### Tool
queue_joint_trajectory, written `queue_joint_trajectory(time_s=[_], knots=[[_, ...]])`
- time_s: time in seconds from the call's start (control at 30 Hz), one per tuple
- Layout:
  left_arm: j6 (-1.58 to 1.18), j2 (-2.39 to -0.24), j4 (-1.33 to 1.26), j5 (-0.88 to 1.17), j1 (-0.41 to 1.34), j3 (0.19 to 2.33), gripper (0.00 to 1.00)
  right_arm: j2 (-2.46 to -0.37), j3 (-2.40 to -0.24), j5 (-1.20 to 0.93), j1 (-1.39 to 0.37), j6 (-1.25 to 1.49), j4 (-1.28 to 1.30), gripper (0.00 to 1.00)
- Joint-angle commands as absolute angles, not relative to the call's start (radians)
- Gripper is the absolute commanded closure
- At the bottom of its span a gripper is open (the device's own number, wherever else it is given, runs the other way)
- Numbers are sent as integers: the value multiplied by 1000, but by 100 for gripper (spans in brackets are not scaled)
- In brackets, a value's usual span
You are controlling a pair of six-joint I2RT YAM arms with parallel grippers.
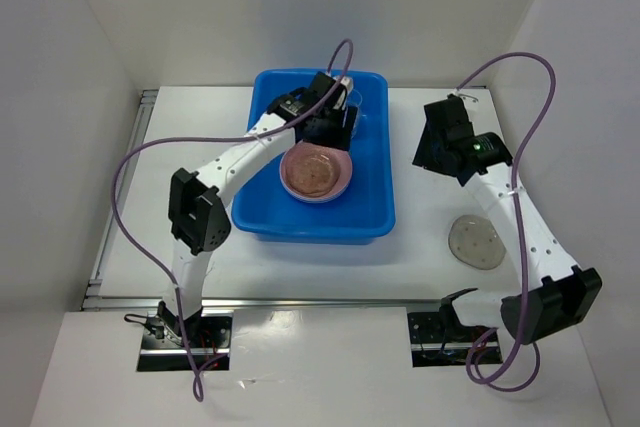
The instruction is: Place the mixed dishes into the plastic bin
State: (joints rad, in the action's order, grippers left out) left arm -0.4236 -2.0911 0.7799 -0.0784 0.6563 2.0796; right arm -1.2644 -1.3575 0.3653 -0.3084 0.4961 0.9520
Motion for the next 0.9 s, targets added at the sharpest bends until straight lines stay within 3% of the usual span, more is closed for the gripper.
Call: queue_joint_trajectory(time_s=[0.0,0.17,0.4,0.87], knots=[[-419,-1985,756,-148,660,2189,25,-1325,-1422,488,-298,520,1055,47],[-419,-1824,714,-135,583,2114,24,-1379,-1372,531,-261,575,1164,41],[-448,-1663,630,-60,361,1751,24,-1483,-1347,508,-150,575,1164,41],[-446,-1625,586,-6,342,1520,23,-1799,-1347,499,-141,604,1183,46]])
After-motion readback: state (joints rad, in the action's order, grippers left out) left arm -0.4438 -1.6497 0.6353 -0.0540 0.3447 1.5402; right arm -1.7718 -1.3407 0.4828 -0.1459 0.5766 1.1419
